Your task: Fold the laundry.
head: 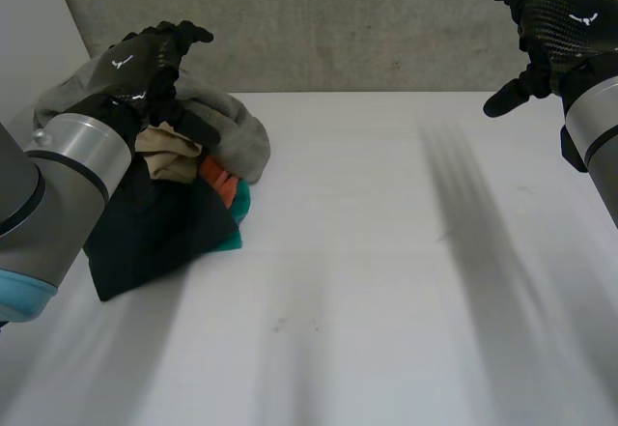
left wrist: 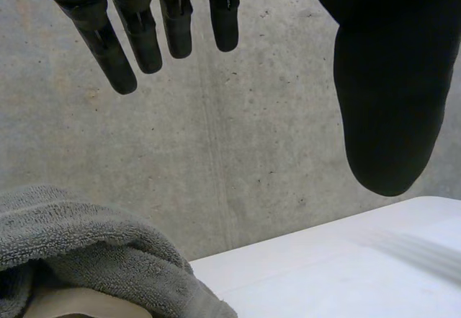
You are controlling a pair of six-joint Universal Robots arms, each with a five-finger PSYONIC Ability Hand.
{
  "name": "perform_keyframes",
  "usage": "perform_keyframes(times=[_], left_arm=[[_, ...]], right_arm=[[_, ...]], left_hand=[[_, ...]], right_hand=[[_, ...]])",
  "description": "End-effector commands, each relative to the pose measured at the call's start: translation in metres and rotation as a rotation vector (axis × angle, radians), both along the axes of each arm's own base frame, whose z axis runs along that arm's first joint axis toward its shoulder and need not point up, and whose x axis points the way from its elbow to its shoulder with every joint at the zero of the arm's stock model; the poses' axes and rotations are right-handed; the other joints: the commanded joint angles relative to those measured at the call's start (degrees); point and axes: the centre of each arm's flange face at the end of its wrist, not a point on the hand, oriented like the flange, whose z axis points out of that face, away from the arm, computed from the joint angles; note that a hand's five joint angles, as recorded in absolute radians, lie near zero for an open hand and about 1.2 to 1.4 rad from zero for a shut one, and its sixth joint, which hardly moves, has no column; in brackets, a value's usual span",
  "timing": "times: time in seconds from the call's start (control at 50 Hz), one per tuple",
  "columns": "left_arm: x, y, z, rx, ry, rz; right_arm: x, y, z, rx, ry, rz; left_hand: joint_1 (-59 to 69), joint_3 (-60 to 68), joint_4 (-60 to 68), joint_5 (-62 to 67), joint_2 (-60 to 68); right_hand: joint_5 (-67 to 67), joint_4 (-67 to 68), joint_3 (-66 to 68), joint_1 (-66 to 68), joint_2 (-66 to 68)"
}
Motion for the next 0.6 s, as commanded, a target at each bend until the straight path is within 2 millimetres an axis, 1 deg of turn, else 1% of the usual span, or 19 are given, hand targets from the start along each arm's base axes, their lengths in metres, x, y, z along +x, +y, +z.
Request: perform_keyframes(times=[0.02,0.12,0.18,0.22,0.28,0.3,0.36,0.38,0.42,0.44,0.5,0.52,0.54,0.58,0.6], left_arm=[[0.001,-0.001,0.000,-0.002,-0.001,0.003],[0.002,-0.006,0.004,-0.017,-0.001,0.011],[0.005,-0.013,0.009,-0.041,0.002,0.025],[0.010,-0.023,0.015,-0.069,-0.001,0.047],[0.014,-0.037,0.017,-0.093,-0.027,0.075],[0.018,-0.052,0.014,-0.105,-0.062,0.102],[0.025,-0.075,0.010,-0.127,-0.121,0.144],[0.030,-0.090,0.005,-0.139,-0.168,0.170],[0.035,-0.105,0.001,-0.156,-0.216,0.194],[0.038,-0.120,-0.005,-0.170,-0.265,0.214],[0.044,-0.144,-0.022,-0.174,-0.336,0.241],[0.048,-0.159,-0.033,-0.174,-0.377,0.256],[0.051,-0.167,-0.039,-0.173,-0.395,0.265],[0.053,-0.177,-0.047,-0.173,-0.415,0.275],[0.056,-0.186,-0.055,-0.172,-0.428,0.284]], right_arm=[[0.000,0.000,0.000,0.001,0.000,0.000],[0.000,0.000,-0.001,0.001,0.005,0.005],[0.000,0.000,-0.001,0.002,0.006,0.008],[0.000,0.000,-0.001,0.001,0.009,0.008],[0.000,0.000,-0.002,0.002,0.021,0.011],[0.000,0.000,-0.001,-0.001,0.025,0.010],[0.000,0.000,-0.001,-0.008,0.046,0.006],[0.000,-0.001,-0.001,-0.012,0.052,0.005],[0.000,-0.001,-0.001,-0.016,0.064,0.003],[0.000,0.000,-0.001,-0.016,0.069,0.002],[0.000,-0.001,-0.001,-0.020,0.075,0.003],[0.000,-0.001,-0.001,-0.020,0.075,0.001],[0.000,-0.001,-0.001,-0.018,0.075,0.003],[0.000,-0.001,-0.002,-0.017,0.077,0.001],[0.000,-0.001,-0.002,-0.017,0.077,0.001]], left_hand=[[-5.5,-5.7,-6.0,-5.7,-5.8],[-5.3,-5.5,-5.8,-5.5,-5.6],[-5.3,-5.5,-5.8,-5.5,-5.6],[-4.3,-4.5,-4.8,-4.5,-4.6],[-4.1,-4.4,-4.6,-4.3,-4.4],[-4.1,-4.4,-4.6,-4.3,-4.4],[-3.9,-4.2,-4.4,-4.2,-4.3],[-3.9,-4.2,-4.4,-4.2,-4.3],[-3.8,-4.0,-4.3,-4.0,-4.1],[-3.8,-4.0,-4.3,-4.0,-4.1],[-3.6,-3.9,-4.1,-3.8,-3.9],[-3.4,-3.7,-3.9,-3.7,-3.7],[-3.3,-3.5,-3.8,-3.5,-3.6],[-3.3,-3.5,-3.8,-3.5,-3.6],[-2.1,-2.3,-2.6,-2.3,-2.4]], right_hand=[[-5.6,-6.0,-6.0,-4.1,-5.0],[-5.6,-6.0,-6.0,-4.1,-5.0],[-5.6,-6.0,-6.0,-4.1,-5.0],[-5.6,-6.0,-6.0,-4.1,-5.0],[-5.6,-6.0,-6.0,-4.1,-5.0],[-5.6,-6.0,-6.0,-4.1,-5.0],[-5.6,-6.0,-6.0,-4.1,-5.0],[-5.6,-6.0,-6.0,-4.1,-5.0],[-5.6,-6.0,-6.0,-4.1,-5.0],[-5.6,-6.0,-6.0,-4.1,-5.0],[-5.6,-6.0,-6.0,-4.1,-5.0],[-5.6,-6.0,-6.0,-4.1,-5.0],[-5.6,-6.0,-6.0,-4.1,-5.0],[-5.6,-6.0,-6.0,-4.1,-5.0],[-5.6,-6.0,-6.0,-4.1,-5.0]])
